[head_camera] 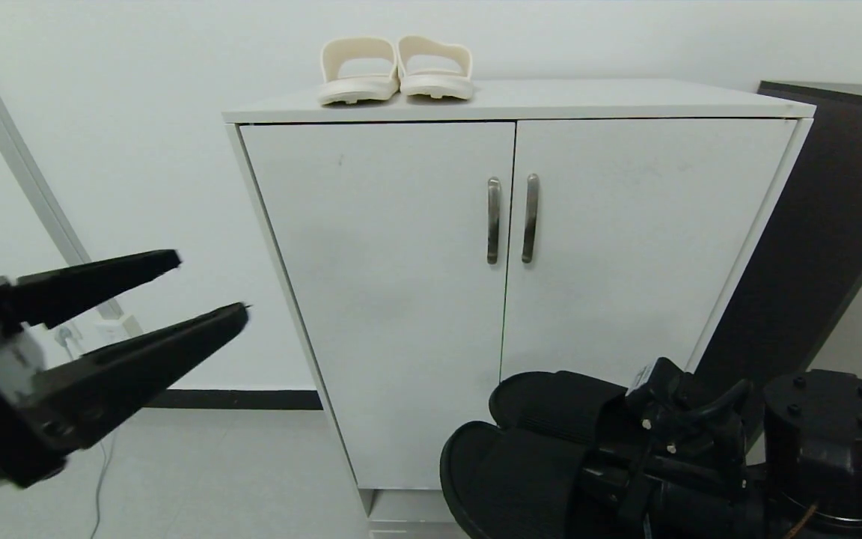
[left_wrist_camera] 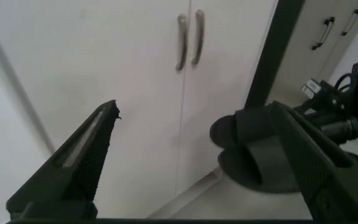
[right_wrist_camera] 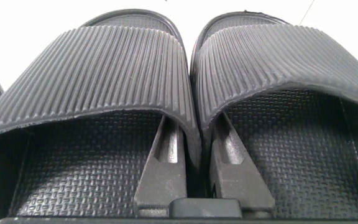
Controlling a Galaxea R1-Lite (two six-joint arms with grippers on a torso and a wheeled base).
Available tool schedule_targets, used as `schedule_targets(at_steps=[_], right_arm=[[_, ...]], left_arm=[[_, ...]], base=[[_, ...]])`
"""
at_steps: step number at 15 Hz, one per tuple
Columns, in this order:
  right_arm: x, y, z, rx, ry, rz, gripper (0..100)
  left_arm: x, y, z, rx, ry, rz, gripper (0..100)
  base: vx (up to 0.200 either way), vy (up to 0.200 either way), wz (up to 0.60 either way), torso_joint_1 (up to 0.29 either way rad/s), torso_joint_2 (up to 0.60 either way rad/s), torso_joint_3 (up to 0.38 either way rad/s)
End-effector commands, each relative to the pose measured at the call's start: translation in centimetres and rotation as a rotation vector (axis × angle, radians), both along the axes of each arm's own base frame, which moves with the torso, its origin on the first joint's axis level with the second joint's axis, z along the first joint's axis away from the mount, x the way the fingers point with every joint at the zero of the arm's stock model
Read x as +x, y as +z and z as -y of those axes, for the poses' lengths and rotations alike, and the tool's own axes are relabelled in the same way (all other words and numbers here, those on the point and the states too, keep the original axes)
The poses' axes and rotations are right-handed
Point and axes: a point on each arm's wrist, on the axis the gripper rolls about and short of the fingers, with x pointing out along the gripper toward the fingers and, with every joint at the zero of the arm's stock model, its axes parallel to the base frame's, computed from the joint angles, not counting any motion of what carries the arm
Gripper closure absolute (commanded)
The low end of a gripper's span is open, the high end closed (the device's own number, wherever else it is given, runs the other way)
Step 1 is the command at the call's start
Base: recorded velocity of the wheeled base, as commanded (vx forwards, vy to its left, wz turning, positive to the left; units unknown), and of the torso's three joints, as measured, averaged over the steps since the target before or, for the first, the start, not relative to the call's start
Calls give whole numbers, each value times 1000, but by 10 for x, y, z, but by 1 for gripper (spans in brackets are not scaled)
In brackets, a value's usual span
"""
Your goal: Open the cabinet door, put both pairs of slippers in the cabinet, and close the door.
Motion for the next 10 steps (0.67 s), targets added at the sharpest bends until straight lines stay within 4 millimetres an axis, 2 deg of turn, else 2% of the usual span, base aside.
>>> schedule_targets(at_steps=[1, 3, 6, 10], right_arm=[[1, -2, 0, -4, -2, -5, 100], [2, -3, 0, -8, -2, -10, 100], [3, -4, 1, -11, -8, -15, 100], [5, -6, -1, -17, -9, -18, 100]], left_arm=[[47, -14, 55, 32, -78, -56, 0], [63, -9, 77, -25, -115, -27, 0], [68, 1, 101, -117, -194, -69, 0], [78, 9, 120, -131, -301, -85, 0]], base=[[0, 0, 0, 0, 0, 0], [0, 0, 0, 0, 0, 0], [0, 0, 0, 0, 0, 0], [0, 0, 0, 0, 0, 0]])
